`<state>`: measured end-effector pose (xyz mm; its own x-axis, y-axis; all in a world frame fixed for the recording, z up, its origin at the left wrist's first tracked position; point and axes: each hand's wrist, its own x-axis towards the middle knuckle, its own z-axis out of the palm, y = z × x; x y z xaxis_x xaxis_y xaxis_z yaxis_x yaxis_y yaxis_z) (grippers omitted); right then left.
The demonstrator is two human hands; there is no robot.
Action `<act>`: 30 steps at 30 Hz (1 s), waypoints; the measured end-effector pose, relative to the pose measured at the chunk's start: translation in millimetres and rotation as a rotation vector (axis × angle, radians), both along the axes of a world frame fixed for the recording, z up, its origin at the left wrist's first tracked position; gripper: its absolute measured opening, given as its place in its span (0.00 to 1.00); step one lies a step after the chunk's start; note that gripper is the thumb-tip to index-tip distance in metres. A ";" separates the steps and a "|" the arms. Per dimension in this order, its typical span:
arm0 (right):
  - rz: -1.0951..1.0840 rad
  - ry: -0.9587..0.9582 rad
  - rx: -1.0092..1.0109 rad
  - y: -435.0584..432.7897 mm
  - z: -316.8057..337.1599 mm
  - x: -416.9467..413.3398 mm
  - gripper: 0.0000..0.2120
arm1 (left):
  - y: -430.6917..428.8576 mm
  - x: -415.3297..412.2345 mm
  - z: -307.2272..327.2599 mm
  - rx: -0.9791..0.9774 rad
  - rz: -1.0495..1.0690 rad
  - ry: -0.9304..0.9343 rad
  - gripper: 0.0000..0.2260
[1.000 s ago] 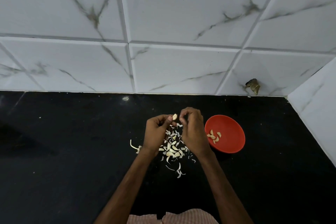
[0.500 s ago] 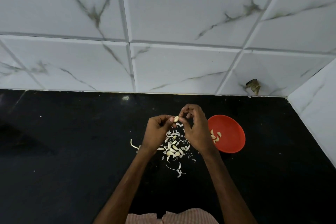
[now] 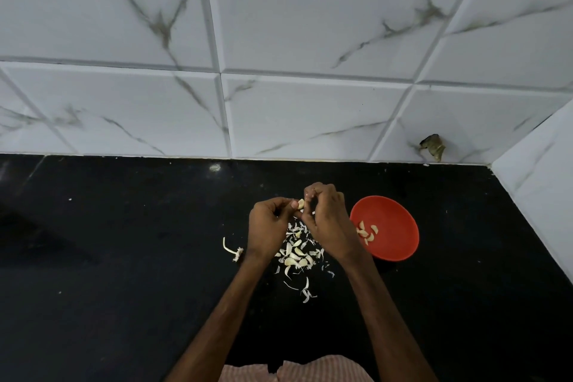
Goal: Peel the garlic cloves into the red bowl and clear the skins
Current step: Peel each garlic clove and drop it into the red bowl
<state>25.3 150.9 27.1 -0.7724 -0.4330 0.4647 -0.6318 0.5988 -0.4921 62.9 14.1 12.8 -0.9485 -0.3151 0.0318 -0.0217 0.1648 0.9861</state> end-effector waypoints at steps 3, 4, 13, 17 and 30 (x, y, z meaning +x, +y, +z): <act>-0.006 0.059 -0.002 -4.0 0.1 2.6 0.17 | 0.5 -0.9 1.3 0.052 0.051 -0.008 0.07; -0.004 0.069 -0.003 -5.7 -1.3 3.5 0.16 | -0.5 -1.2 2.1 0.102 0.057 -0.003 0.07; -0.066 -0.323 -0.405 -1.7 0.8 -1.6 0.08 | -6.1 1.1 3.6 0.214 -0.021 0.017 0.07; -0.050 -0.415 -0.470 -2.9 2.3 -1.4 0.07 | -6.6 2.4 7.6 0.237 -0.073 0.032 0.08; -0.100 -0.203 -0.483 -4.1 -0.5 0.4 0.06 | -2.3 1.8 6.4 0.337 -0.040 0.019 0.06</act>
<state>25.7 146.8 26.7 -0.8941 -0.1268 0.4297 -0.4466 0.3264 -0.8331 64.7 11.8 19.2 -0.9606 -0.2735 -0.0499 -0.0028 -0.1698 0.9855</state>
